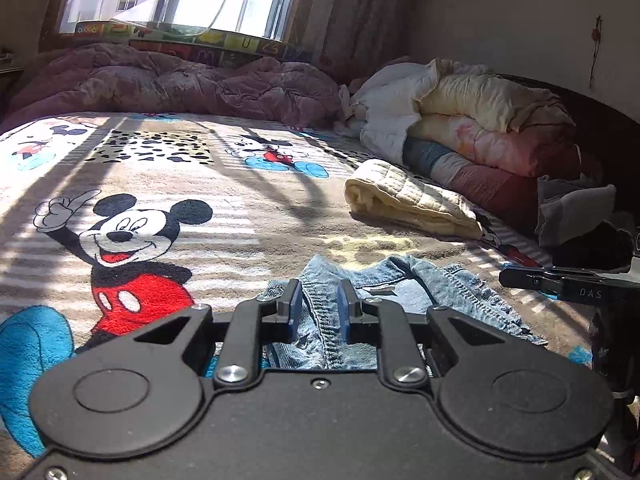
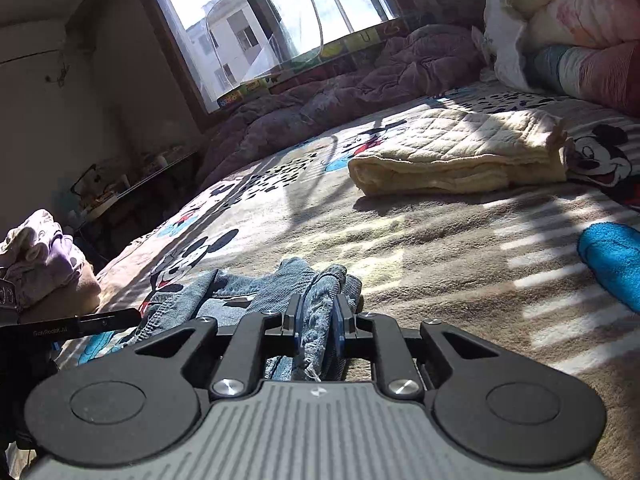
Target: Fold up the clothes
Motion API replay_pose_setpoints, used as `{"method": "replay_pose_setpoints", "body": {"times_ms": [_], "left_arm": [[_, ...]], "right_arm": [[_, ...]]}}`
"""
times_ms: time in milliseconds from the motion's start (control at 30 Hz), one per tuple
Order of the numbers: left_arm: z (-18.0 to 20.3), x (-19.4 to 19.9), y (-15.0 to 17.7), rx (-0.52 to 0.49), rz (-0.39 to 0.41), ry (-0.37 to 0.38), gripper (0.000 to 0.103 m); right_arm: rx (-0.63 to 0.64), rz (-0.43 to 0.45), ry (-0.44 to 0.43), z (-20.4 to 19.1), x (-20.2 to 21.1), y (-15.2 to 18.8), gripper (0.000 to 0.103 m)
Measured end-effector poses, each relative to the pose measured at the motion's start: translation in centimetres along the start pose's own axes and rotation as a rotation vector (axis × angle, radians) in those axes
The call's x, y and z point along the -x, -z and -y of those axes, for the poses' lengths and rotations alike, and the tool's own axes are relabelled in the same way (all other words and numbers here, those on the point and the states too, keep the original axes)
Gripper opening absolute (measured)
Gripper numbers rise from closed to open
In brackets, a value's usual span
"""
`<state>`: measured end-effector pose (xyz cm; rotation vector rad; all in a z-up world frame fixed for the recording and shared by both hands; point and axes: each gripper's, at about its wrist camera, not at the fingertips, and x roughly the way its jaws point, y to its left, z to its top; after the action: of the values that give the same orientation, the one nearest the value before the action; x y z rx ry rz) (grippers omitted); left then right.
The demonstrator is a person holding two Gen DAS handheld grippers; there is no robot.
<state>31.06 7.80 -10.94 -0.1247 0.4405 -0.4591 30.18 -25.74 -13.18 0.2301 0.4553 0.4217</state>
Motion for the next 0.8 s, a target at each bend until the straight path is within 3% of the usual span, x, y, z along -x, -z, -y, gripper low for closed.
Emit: {"method": "replay_pose_setpoints", "body": {"times_ms": [67,133,200,267,400,500,600,667,800], "left_arm": [[0.6,-1.1,-0.1,-0.037,-0.008,0.017,0.019],[0.2,-3.6,-0.2,-0.046,-0.069,-0.015,0.019],[-1.2,-6.1,0.3,0.01,-0.155,-0.051,0.019],[-2.4,-7.0,0.5,0.076,-0.165,-0.014,0.02],[-3.4,-7.8,0.3,0.128,-0.187,0.006,0.02],[-2.4,-5.9,-0.5,0.094,-0.143,-0.004,0.019],[-0.7,-3.1,-1.5,0.024,-0.108,-0.005,0.028],[1.1,-0.6,-1.7,-0.041,-0.118,0.017,0.036],[4.0,1.6,0.9,-0.164,-0.215,0.026,0.039]], "right_arm": [[0.16,0.017,-0.021,-2.3,1.2,-0.1,0.019],[0.226,-0.015,-0.046,-3.5,0.7,0.4,0.029],[0.244,-0.069,-0.052,-4.0,-0.5,1.0,0.032],[0.214,-0.149,-0.017,-3.3,-2.4,1.7,0.034],[0.146,-0.17,-0.041,-2.3,-2.6,1.7,0.033],[0.137,-0.156,-0.034,-2.4,-2.3,1.9,0.033],[0.15,-0.108,-0.039,-2.9,-0.7,1.4,0.033],[0.19,-0.086,-0.068,-3.8,1.1,1.1,0.033],[0.326,-0.084,-0.107,-7.0,5.2,1.9,0.033]]}}
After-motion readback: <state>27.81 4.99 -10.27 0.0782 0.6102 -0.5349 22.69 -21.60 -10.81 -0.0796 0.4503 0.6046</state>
